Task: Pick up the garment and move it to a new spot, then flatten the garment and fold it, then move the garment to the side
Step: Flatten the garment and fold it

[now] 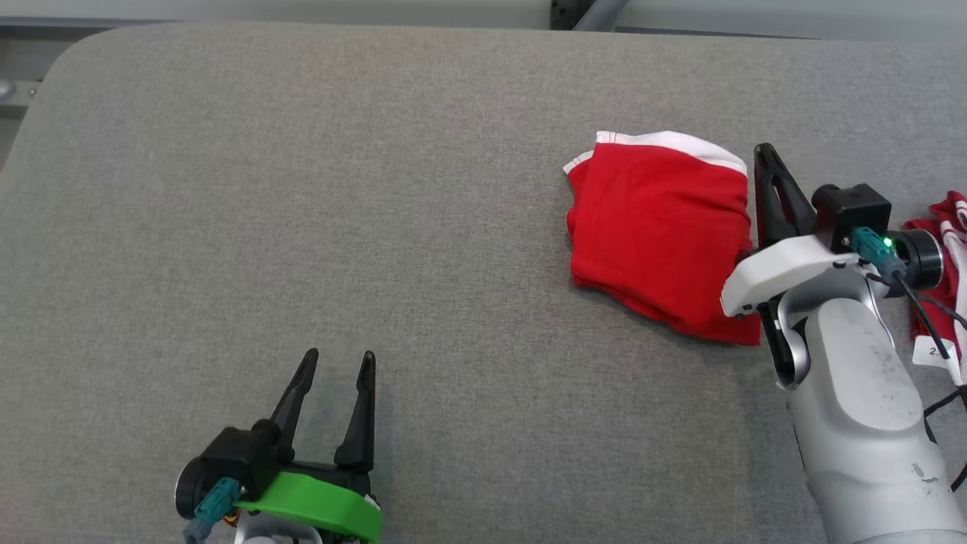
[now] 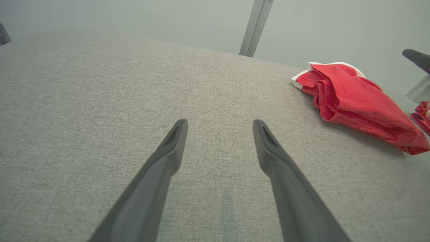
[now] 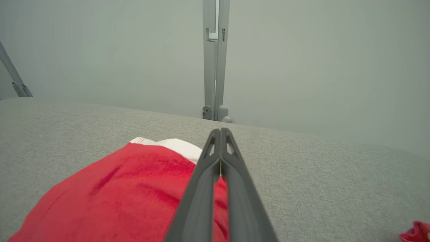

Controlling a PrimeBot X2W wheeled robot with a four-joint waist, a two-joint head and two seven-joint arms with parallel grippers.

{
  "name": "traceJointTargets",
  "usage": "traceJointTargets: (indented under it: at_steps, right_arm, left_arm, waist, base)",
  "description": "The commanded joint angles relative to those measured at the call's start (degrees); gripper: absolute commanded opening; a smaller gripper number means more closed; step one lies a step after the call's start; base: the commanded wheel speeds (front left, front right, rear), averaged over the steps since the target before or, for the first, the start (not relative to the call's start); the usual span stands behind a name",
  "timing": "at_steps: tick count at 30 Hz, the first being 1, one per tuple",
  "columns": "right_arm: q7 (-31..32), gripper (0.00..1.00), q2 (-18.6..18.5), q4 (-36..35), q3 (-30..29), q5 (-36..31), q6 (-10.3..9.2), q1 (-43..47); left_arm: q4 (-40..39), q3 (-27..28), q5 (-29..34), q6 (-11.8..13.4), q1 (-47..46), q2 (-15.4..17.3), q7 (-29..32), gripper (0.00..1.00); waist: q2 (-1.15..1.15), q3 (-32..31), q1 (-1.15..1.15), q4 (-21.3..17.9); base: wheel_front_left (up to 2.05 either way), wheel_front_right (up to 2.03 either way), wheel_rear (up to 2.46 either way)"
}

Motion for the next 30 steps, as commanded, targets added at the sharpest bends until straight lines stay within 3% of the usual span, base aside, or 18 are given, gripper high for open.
traceJointTargets:
  at_steps: [1,14,30]
  right_arm:
    - [-0.13,0.0,-0.1,1.93,-0.09,-0.15,-0.05,-1.48]
    - [-0.14,0.0,-0.12,11.77,9.25,1.85,-0.05,-5.67]
    - [-0.13,0.0,-0.08,11.82,17.95,3.7,-0.05,-5.03]
  left_arm:
    - [0.19,0.12,0.09,-0.35,-1.3,0.02,0.01,1.0]
    - [0.48,0.29,-0.56,-0.83,-3.74,-0.27,0.0,1.0]
    - [0.96,0.18,-2.22,-0.74,-2.74,-0.3,0.0,1.0]
  waist:
    - [0.0,2.98,0.0,2.53]
    - [0.0,6.13,0.0,5.26]
    - [0.0,5.96,0.0,6.38]
  base:
    - [0.0,0.0,0.0]
    - [0.0,0.0,0.0]
    - [0.0,0.0,0.0]
